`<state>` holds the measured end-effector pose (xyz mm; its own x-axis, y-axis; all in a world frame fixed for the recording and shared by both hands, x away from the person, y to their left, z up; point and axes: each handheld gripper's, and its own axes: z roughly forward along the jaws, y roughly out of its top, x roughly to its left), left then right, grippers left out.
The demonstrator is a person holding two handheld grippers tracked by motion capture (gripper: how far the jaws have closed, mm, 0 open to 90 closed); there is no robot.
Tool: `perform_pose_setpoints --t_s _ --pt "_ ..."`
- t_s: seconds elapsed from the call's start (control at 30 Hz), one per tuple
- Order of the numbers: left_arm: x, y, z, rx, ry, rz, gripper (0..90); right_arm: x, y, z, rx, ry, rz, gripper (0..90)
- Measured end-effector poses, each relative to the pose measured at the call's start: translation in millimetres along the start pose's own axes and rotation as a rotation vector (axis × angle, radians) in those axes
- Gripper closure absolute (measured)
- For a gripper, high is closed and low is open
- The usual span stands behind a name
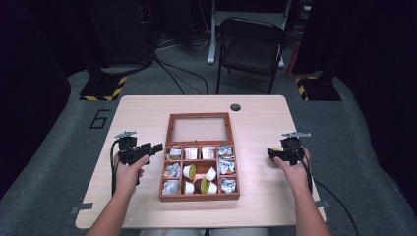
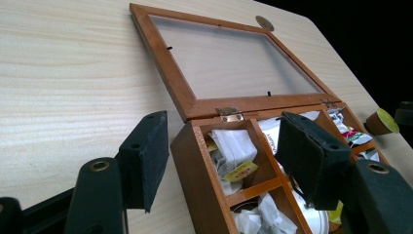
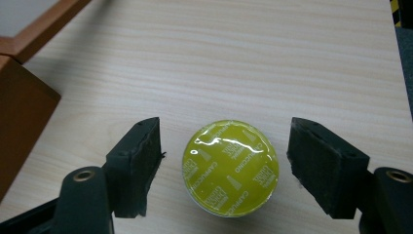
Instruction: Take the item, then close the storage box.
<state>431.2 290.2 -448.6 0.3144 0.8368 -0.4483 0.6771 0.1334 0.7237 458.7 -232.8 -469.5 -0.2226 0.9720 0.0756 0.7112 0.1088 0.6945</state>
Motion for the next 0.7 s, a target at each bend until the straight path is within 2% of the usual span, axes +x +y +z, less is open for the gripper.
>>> perform_pose_setpoints --t_s 0.03,0.07,0.1,0.33,0.43,0.5,0.53,0.57,0.6,0.7 --pt "0.6 0.3 0.2 0.003 -0.004 0.013 36.1 0.4 0.5 -1.5 -0.011 0.000 -0.019 27.7" --pt "0.1 0.4 0.4 0.004 -0.002 0.015 36.1 4.0 1.3 -3.9 -0.007 0.003 0.001 27.6" --pt "-0.2 0.3 0.6 0.004 -0.002 0.017 36.1 4.0 1.9 -5.0 -0.020 0.007 -0.028 27.5" --pt "-0.1 0.3 -0.1 0.006 0.000 0.021 36.1 12.8 6.5 -12.4 -0.049 0.020 -0.036 27.5" --pt "-0.6 0.0 0.2 0.009 0.005 0.032 36.1 16.6 7.7 -12.9 -0.047 0.032 -0.057 27.1" --pt "-2.2 -0.4 0.8 0.008 0.014 0.024 36.1 20.0 8.6 -12.7 -0.042 0.045 -0.055 25.9" --pt "-1.6 -0.3 0.8 0.012 0.016 0.038 36.1 21.4 8.9 -12.4 -0.037 0.056 -0.055 25.2" --pt "-2.1 -0.5 1.1 0.012 0.020 0.036 36.0 21.6 9.3 -11.7 -0.032 0.076 -0.060 24.2" --pt "-1.9 -0.8 1.9 0.008 0.024 0.041 35.6 23.5 9.8 -11.3 -0.025 0.098 -0.043 23.5" --pt "-1.6 -0.7 2.3 0.006 0.026 0.036 35.4 27.7 9.8 -10.5 -0.024 0.121 -0.060 22.3"
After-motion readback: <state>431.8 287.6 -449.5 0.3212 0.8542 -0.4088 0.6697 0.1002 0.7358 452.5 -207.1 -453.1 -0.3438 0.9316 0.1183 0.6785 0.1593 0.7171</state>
